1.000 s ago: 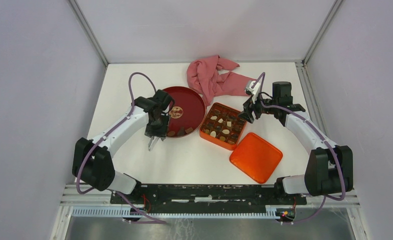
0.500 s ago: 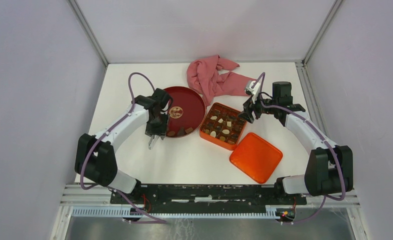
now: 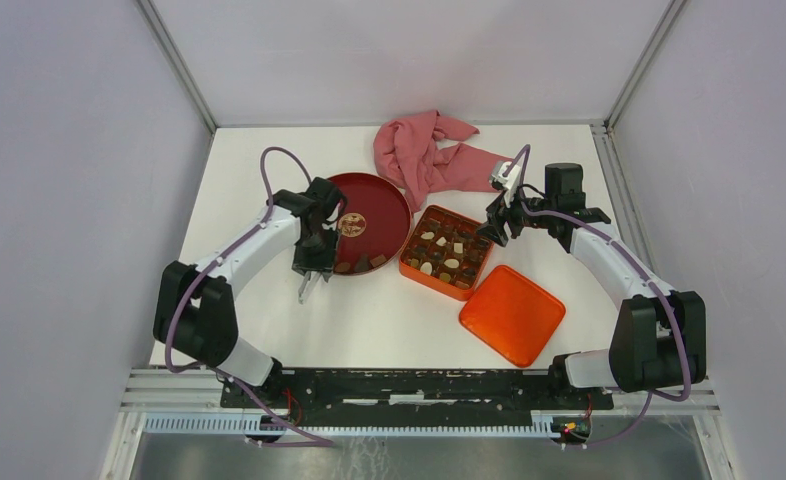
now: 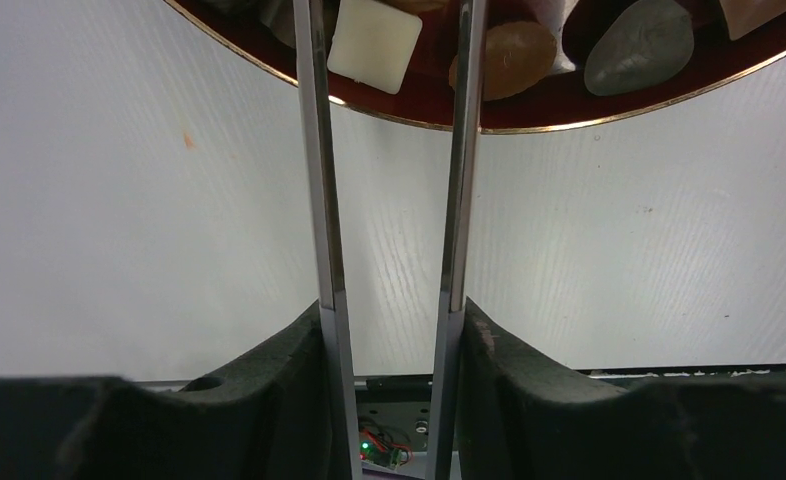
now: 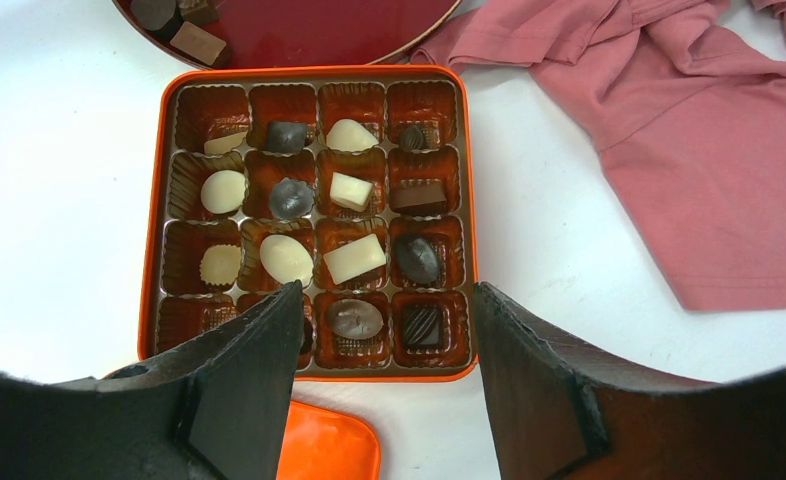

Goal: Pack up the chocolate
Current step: Pick up the fake chocolate from the plate.

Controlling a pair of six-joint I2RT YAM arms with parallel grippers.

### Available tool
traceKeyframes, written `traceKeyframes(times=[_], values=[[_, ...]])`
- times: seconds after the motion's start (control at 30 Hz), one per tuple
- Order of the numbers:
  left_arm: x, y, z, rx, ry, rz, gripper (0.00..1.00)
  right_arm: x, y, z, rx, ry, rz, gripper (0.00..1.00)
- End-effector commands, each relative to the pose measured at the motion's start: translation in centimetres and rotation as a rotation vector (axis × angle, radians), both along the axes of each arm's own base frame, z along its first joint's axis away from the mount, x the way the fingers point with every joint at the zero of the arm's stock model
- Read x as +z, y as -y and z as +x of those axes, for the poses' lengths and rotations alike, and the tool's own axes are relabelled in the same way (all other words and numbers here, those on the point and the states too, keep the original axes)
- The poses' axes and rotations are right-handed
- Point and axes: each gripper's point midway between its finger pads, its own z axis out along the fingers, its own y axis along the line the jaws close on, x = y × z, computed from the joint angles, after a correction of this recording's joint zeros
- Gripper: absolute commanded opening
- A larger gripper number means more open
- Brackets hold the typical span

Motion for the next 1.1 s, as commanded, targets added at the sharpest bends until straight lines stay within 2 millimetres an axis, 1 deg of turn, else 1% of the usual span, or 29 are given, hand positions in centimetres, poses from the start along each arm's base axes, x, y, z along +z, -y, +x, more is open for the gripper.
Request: traceKeyframes(times=[0.0, 0.17, 0.43, 0.53, 0.67, 0.9, 1.07], values=[[0.7, 0.4, 1.2, -0.05, 0.018, -0.013, 0.48, 2.3, -0.4, 0.8, 0.019, 0.069, 0.014, 0.69], [0.9, 0.8, 1.1, -0.056, 0.011, -0.034, 0.49, 2.3, -0.4, 0.8, 0.019, 0.068, 0.014, 0.69], [1.4, 1.8, 0.6, -0.073, 0.002, -0.079, 0.4, 2.4, -0.4, 0.8, 0.02, 0.069, 0.015, 0.69], [1.4, 2.1, 0.6, -0.078, 0.006, -0.086, 0.39, 2.5, -0.4, 0.8, 0.021, 0.073, 0.015, 0.68], [1.7, 2.6, 1.1, -0.076, 0.033, -0.096, 0.38, 2.6, -0.4, 0.8, 0.022, 0.076, 0.015, 0.69], [3.3, 2.6, 2.2, -0.063, 0.097, -0.095, 0.35, 2.5, -0.4, 0.8, 0.022, 0.075, 0.014, 0.69], [3.8, 2.7, 2.4, -0.06, 0.114, -0.099, 0.35, 2.5, -0.4, 0.8, 0.023, 0.074, 0.014, 0.69]])
